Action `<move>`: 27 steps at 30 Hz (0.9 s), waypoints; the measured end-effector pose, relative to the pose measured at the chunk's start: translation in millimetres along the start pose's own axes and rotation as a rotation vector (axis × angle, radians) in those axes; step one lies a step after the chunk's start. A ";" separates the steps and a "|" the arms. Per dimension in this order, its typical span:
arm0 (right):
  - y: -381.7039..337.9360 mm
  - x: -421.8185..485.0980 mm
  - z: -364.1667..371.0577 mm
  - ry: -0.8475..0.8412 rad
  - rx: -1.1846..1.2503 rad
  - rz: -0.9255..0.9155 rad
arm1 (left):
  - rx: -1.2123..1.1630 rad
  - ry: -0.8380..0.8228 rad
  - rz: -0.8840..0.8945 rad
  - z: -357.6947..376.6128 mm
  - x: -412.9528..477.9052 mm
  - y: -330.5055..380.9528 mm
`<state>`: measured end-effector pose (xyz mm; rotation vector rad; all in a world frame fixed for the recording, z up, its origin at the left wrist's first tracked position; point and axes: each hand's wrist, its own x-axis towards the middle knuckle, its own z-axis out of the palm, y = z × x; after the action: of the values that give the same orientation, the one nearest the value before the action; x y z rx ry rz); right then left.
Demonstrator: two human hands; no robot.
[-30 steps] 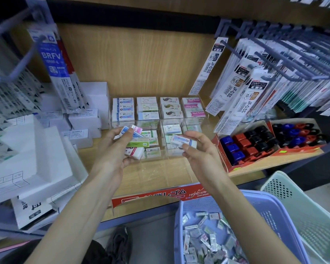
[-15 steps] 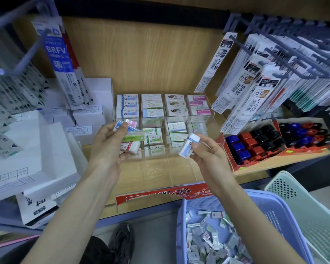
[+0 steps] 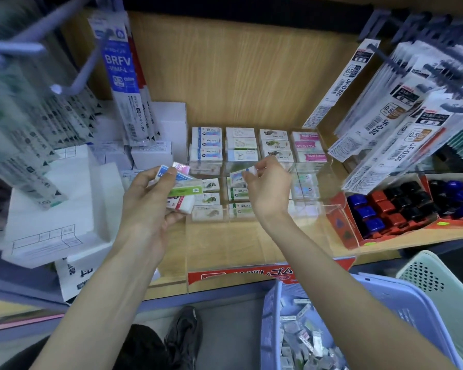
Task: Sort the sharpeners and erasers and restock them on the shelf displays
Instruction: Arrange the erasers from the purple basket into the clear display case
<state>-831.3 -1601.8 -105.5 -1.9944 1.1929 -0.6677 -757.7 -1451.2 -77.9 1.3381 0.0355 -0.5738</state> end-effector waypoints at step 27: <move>-17.0 -66.2 -44.4 -0.395 0.681 0.113 | 0.026 -0.234 -0.015 24.8 -20.8 -9.8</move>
<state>-883.7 -1550.7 -69.5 -1.3846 0.7033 -0.5003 -787.0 -1467.5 -73.3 1.2887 -0.1536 -0.7423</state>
